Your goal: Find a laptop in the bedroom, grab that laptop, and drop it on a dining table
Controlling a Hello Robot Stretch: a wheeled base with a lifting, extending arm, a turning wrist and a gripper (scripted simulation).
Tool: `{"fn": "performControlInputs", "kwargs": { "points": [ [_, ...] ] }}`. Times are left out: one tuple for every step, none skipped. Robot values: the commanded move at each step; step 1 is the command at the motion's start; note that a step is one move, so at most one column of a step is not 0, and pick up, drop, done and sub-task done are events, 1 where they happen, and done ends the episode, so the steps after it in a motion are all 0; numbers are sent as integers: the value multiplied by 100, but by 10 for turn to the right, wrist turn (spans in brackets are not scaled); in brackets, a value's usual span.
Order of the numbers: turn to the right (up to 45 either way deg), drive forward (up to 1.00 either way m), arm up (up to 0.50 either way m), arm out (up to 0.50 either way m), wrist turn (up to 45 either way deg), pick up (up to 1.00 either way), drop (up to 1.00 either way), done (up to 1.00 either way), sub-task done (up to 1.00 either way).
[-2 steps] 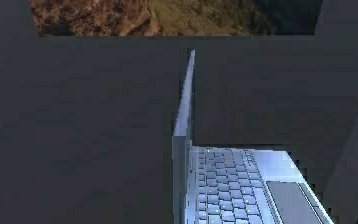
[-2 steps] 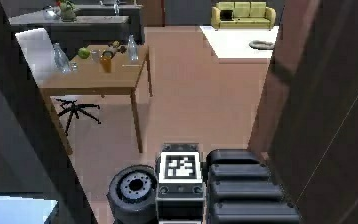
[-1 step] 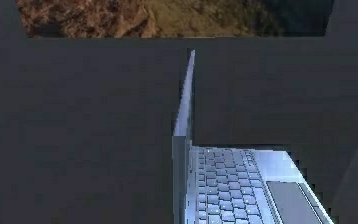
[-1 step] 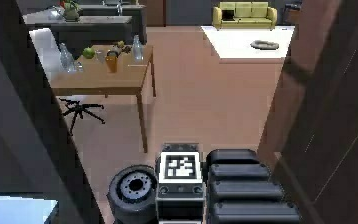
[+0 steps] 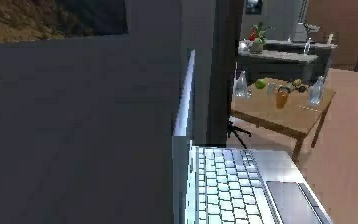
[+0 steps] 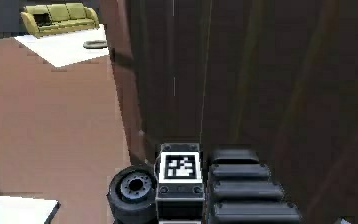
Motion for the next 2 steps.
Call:
{"fn": "performControlInputs", "kwargs": {
  "points": [
    [450, 0, 0, 0, 0, 0, 0, 0, 0],
    [180, 0, 0, 0, 0, 0, 0, 0, 0]
  ]
}}
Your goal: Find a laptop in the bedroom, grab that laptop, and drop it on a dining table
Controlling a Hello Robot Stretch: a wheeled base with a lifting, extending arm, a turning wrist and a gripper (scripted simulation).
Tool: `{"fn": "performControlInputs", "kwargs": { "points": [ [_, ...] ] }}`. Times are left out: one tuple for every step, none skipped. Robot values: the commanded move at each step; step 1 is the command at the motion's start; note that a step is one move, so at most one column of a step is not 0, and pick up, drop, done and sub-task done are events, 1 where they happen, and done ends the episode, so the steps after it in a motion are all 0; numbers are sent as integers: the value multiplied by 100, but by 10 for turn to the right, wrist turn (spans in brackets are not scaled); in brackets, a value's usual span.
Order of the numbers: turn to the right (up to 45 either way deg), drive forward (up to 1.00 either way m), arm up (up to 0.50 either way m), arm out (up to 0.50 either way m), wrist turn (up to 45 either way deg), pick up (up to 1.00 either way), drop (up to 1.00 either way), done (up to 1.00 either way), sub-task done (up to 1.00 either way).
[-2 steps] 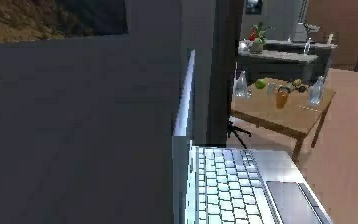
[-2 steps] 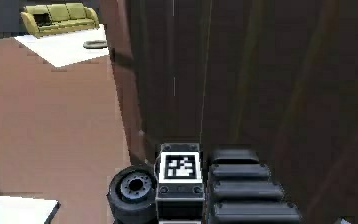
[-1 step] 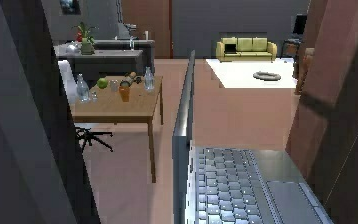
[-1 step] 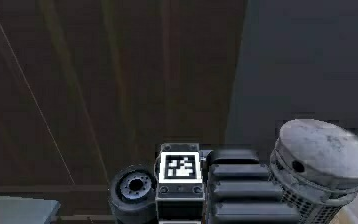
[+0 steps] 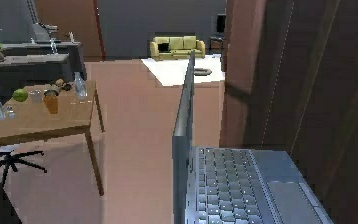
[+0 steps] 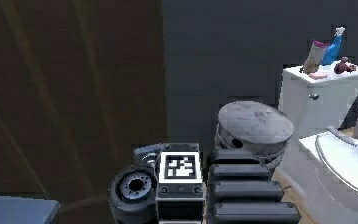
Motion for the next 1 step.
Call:
{"fn": "performControlInputs", "kwargs": {
  "points": [
    [0, 15, 0, 0, 0, 0, 0, 0, 0]
  ]
}}
